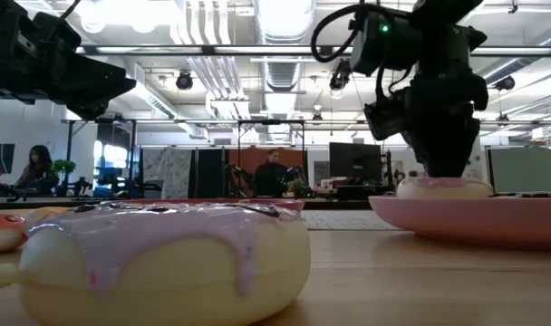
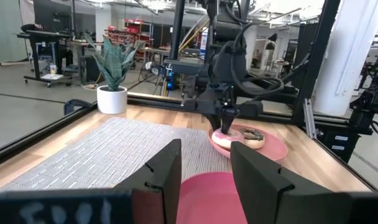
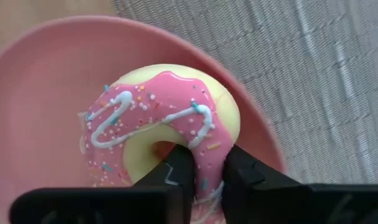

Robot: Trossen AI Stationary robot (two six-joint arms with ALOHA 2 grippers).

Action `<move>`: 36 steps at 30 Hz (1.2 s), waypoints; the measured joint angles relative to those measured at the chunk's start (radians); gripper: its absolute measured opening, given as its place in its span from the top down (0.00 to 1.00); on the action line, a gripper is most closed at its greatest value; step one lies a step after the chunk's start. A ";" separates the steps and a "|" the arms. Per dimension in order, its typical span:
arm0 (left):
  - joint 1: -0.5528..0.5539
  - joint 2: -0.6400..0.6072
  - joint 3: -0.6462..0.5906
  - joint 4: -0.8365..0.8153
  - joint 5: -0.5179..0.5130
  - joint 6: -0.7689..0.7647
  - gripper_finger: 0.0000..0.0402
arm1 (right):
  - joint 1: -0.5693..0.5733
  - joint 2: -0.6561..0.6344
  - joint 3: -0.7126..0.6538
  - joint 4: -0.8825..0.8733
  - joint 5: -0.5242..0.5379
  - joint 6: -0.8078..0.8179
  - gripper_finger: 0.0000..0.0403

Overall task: Pick & Place donuts
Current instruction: Put the big pink donut on the light pink plate, then put the big purple donut on the light pink plate

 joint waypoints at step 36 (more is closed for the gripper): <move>0.000 0.002 0.000 0.000 0.000 0.000 0.72 | -0.137 0.046 0.361 -0.072 0.089 -0.263 0.49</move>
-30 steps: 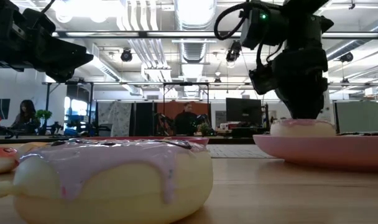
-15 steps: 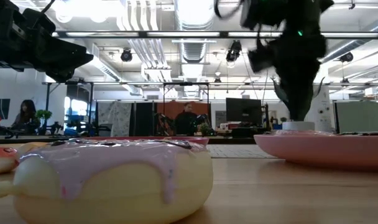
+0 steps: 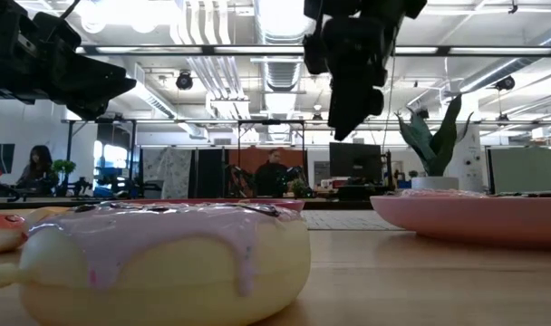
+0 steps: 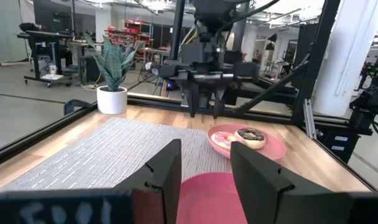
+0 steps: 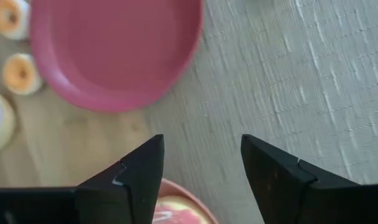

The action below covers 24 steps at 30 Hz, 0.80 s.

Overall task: Pick & Place donuts
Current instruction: Put the big purple donut on the light pink plate

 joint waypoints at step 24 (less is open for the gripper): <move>-0.002 0.000 0.000 0.208 -0.025 -0.978 0.72 | 0.188 -0.031 -0.005 -0.074 0.099 0.224 0.49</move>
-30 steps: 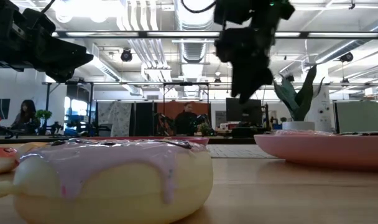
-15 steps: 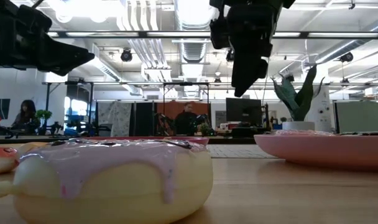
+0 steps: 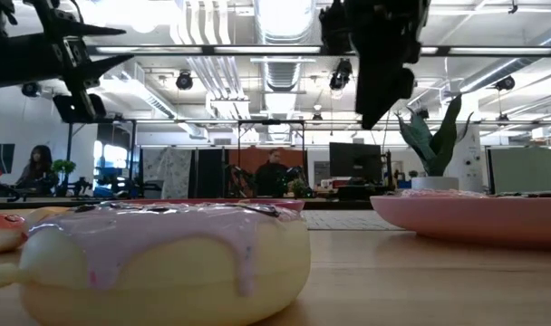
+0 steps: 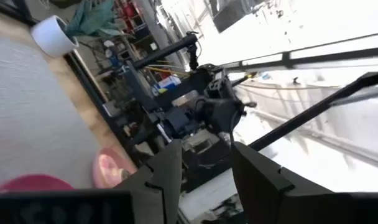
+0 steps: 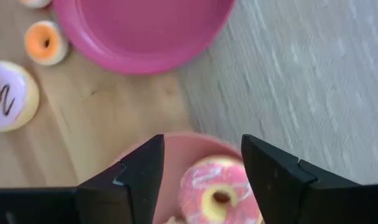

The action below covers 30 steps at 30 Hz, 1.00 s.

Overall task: Pick & Place donuts
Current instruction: Put the big purple donut on the light pink plate

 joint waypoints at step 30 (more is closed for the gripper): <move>-0.136 0.471 0.319 -0.082 -0.080 0.126 0.72 | 0.160 -0.389 -0.366 -0.129 0.135 0.465 0.49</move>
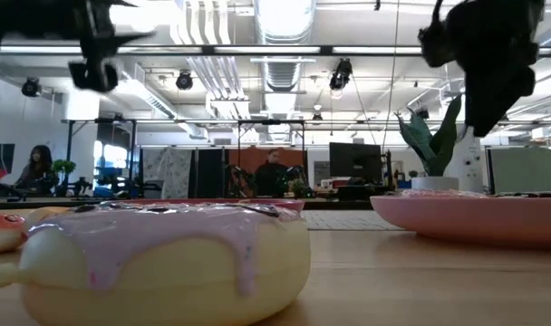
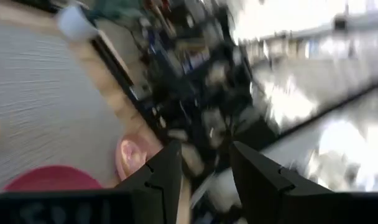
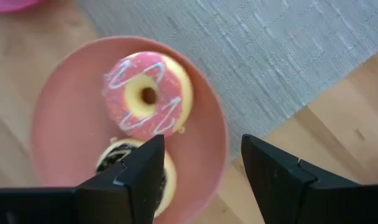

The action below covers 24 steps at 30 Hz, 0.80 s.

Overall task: Pick & Place donuts
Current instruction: Put the big purple donut on the light pink plate

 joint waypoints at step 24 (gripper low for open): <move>-0.565 1.100 0.966 -0.845 -0.153 0.716 0.72 | 0.147 -0.032 0.018 0.000 0.065 -0.146 0.49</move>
